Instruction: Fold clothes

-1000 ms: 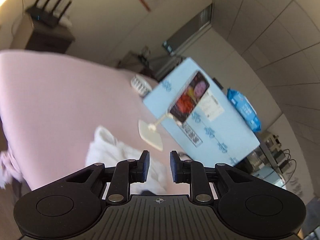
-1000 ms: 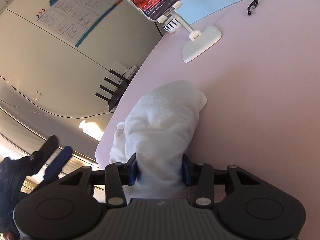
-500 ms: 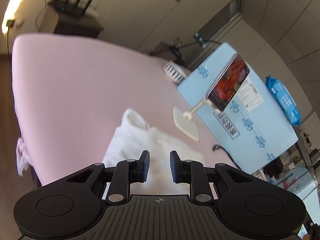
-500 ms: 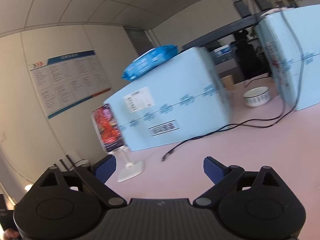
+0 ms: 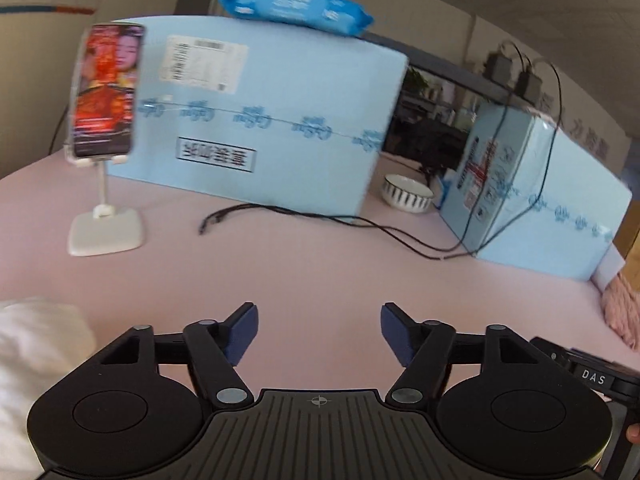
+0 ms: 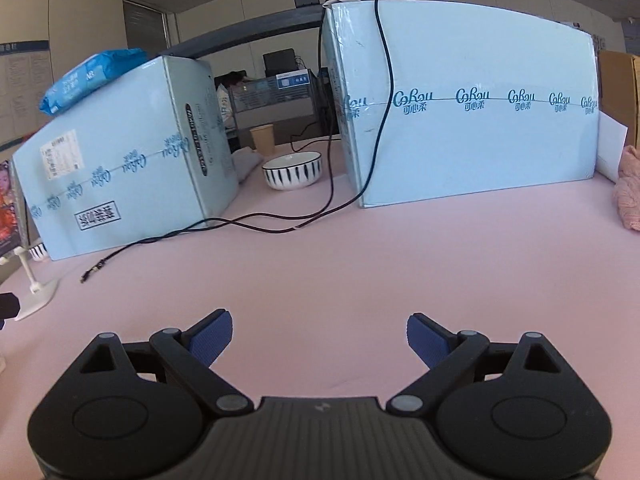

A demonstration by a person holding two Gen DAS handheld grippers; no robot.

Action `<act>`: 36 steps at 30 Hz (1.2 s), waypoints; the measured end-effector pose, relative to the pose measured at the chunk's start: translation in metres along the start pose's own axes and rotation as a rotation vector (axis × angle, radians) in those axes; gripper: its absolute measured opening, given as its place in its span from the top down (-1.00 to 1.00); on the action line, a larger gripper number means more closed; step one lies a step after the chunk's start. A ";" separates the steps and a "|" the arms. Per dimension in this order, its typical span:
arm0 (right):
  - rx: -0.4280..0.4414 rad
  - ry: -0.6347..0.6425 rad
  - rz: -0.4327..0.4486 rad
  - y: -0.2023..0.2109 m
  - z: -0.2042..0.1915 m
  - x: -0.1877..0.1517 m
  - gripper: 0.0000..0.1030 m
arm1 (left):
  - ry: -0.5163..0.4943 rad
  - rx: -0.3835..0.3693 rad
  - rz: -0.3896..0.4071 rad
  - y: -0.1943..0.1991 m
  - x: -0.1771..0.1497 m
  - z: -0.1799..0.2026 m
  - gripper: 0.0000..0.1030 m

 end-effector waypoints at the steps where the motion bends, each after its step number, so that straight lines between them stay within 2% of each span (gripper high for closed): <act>1: -0.008 0.012 -0.017 -0.005 0.001 -0.002 -0.87 | -0.015 0.009 -0.019 -0.016 -0.002 0.011 -0.53; 5: -0.079 0.035 -0.066 -0.027 0.006 -0.006 -0.87 | -0.023 0.024 -0.101 -0.064 -0.017 0.031 -0.56; 6: -0.097 0.037 -0.078 -0.032 0.007 -0.006 -0.87 | -0.029 0.052 -0.097 -0.074 -0.021 0.033 -0.56; 8: -0.105 0.043 -0.093 -0.041 0.005 -0.004 -1.00 | -0.075 0.111 -0.072 -0.087 -0.027 0.038 -0.61; 10: -0.113 0.048 -0.108 -0.050 0.003 -0.002 -1.00 | -0.120 0.147 -0.065 -0.094 -0.028 0.043 -0.72; 11: -0.117 0.050 -0.116 -0.054 0.002 -0.001 -1.00 | -0.119 0.145 -0.069 -0.097 -0.025 0.043 -0.77; 13: -0.126 0.056 -0.131 -0.063 0.000 0.001 -1.00 | -0.116 0.142 -0.078 -0.104 -0.020 0.042 -0.98; 14: -0.130 0.057 -0.138 -0.067 -0.001 0.002 -1.00 | -0.115 0.144 -0.080 -0.109 -0.018 0.042 -1.00; 20: -0.187 0.045 -0.139 -0.094 -0.003 0.016 -1.00 | -0.101 0.157 -0.082 -0.130 -0.006 0.039 -1.00; 24: -0.191 0.048 -0.138 -0.104 -0.003 0.021 -1.00 | -0.094 0.162 -0.080 -0.136 -0.002 0.038 -1.00; 36: -0.191 0.051 -0.129 -0.103 -0.003 0.023 -1.00 | -0.080 0.139 -0.069 -0.137 -0.002 0.035 -1.00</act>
Point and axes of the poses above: each gripper's, at about its wrist camera, not at the fingertips, and y roughly against the way its jaws point, z to its right, x to its top, the point moved 4 cm from there along -y, roughly the way its jaws point, and after that the axes turned 5 degrees about y, right-handed, at the moved point
